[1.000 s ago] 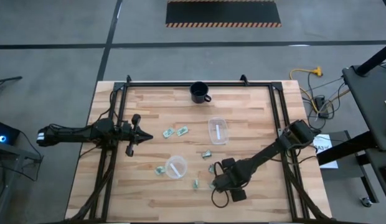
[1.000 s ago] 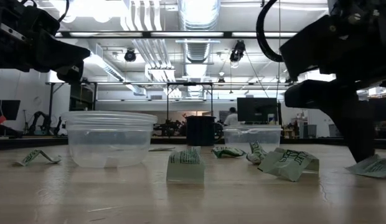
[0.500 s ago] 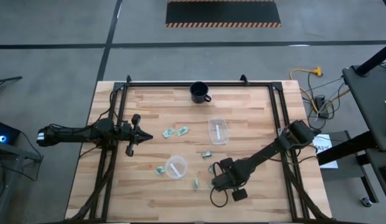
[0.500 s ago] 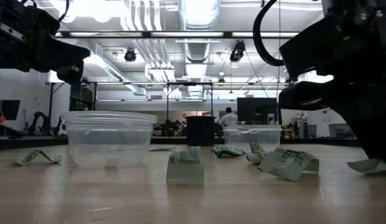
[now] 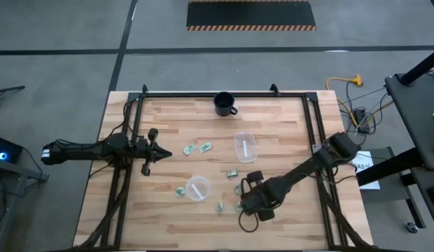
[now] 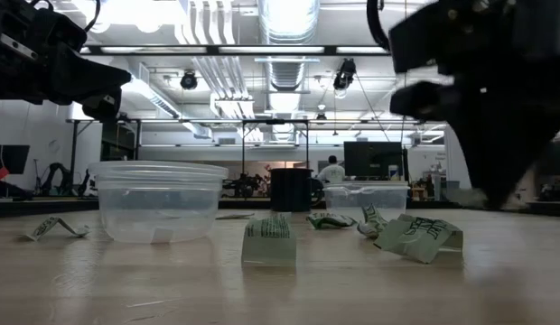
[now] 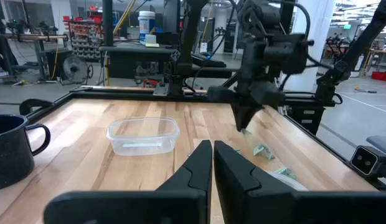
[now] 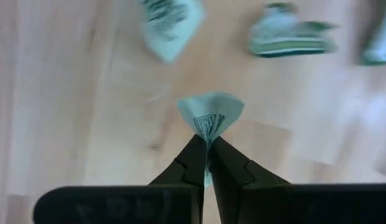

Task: Pick and place items into bin
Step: Put the white stevia packet into the right transparent bin

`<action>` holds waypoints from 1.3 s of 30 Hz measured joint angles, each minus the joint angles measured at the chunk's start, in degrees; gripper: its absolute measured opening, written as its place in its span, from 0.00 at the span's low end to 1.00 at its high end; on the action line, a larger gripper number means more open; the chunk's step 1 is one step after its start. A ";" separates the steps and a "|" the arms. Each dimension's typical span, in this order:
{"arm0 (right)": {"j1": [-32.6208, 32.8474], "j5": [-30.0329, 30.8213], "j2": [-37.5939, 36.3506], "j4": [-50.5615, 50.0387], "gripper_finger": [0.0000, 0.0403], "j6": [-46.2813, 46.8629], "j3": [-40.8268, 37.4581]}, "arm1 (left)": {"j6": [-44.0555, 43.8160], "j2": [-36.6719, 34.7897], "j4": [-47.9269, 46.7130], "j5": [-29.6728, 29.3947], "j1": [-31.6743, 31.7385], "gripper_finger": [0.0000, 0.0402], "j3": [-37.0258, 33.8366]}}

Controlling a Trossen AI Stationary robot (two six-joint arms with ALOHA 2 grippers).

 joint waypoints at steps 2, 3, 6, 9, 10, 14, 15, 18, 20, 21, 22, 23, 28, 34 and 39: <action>-0.04 3.41 -1.25 -1.52 0.02 1.43 0.06 | -0.01 0.01 0.02 0.00 0.00 0.00 0.00; -0.06 5.41 -1.80 -2.58 0.02 2.26 0.06 | -0.01 0.02 0.01 -0.01 -0.01 0.00 0.00; -0.04 11.79 -3.08 -5.22 0.02 3.72 0.06 | 0.00 0.00 0.00 0.00 0.01 0.00 0.00; -0.01 18.06 -3.50 -7.28 0.02 4.13 0.06 | 0.00 0.00 0.01 0.00 0.01 0.00 0.00; -0.02 20.18 -3.50 -7.84 0.02 4.13 0.06 | 0.00 0.00 0.01 -0.01 0.00 0.00 0.00; -0.04 30.13 -3.43 -8.49 0.02 4.46 0.06 | -0.01 0.00 0.03 0.00 0.00 0.00 0.00; -0.04 32.63 -3.29 -8.68 0.02 4.63 0.06 | 0.00 0.00 0.04 0.00 -0.01 0.00 0.00; -0.04 38.75 -2.70 -9.13 0.02 4.77 0.06 | -0.02 0.00 0.02 -0.01 -0.01 0.00 0.00; -0.04 42.39 -2.24 -10.06 0.02 4.79 0.06 | 0.00 0.00 0.01 0.00 0.00 0.00 0.00; -0.04 44.19 -1.82 -10.60 0.02 4.78 0.08 | -0.01 0.00 0.01 0.00 -0.01 0.00 0.00; -0.04 45.57 -1.59 -10.99 0.02 4.78 0.07 | -0.01 0.00 0.01 0.00 0.01 0.00 0.00; -0.04 46.74 -1.26 -11.47 0.02 5.00 0.01 | -0.02 0.00 0.00 0.00 0.00 0.00 0.00; -0.40 49.85 0.92 -13.66 0.02 5.52 -0.03 | -0.02 0.06 0.06 0.00 -0.01 0.00 0.00; -0.85 51.96 4.68 -15.91 0.02 5.56 -0.01 | -0.02 0.03 -0.06 -0.01 -0.01 0.00 0.00; -1.46 57.30 6.06 -18.77 0.02 5.60 -0.03 | -0.01 0.00 0.02 0.00 -0.01 0.00 0.00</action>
